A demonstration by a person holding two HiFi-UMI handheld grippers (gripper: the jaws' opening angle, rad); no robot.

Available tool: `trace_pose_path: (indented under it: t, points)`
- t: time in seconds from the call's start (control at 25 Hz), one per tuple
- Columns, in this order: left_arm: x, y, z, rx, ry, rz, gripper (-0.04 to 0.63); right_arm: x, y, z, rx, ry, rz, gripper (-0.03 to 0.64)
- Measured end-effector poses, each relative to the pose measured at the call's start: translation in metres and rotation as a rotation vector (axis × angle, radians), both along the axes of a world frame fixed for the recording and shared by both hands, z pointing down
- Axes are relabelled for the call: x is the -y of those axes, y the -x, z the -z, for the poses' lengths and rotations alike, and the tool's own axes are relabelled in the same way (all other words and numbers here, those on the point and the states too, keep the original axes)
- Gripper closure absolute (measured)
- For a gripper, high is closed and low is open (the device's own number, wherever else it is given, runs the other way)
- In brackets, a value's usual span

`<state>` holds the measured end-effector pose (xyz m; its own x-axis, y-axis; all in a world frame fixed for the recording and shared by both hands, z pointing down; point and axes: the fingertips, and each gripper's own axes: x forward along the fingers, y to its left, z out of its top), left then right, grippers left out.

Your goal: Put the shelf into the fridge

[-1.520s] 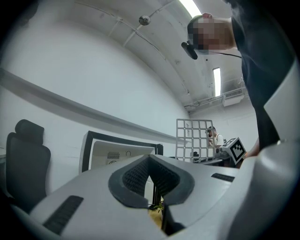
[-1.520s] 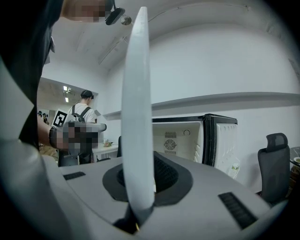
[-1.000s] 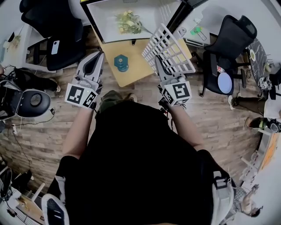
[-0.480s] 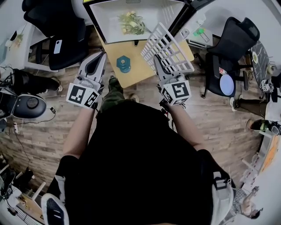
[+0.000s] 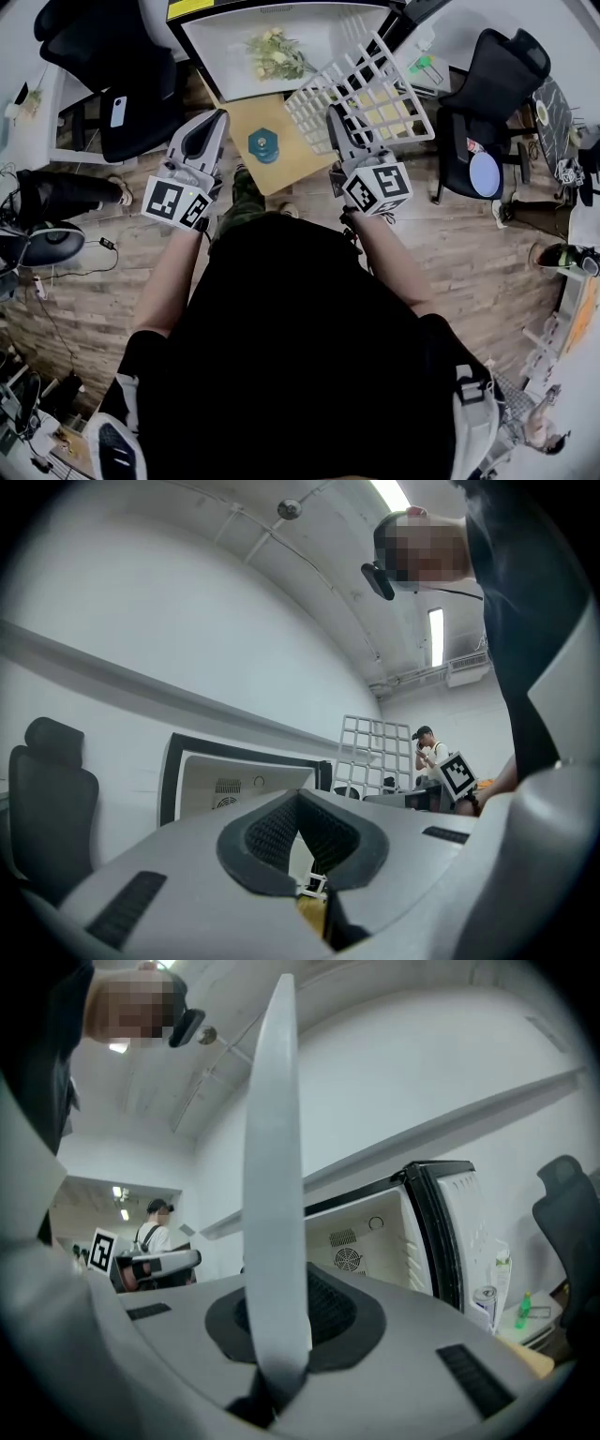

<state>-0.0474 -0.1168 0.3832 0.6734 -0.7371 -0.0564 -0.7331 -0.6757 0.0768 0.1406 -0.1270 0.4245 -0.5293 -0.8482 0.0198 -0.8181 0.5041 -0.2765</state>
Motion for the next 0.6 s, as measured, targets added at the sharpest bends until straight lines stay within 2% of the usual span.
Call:
trace_pose_path:
  t: [0.36,0.6]
  points:
    - [0.02,0.007,-0.001,-0.017,0.008,-0.006,0.577,0.04,-0.016,0.001,0.5,0.156,-0.117,0.569]
    - [0.029,0.016,-0.001,-0.014,0.019,-0.004,0.577,0.058,-0.015,-0.005,0.727,0.219,-0.165,0.569]
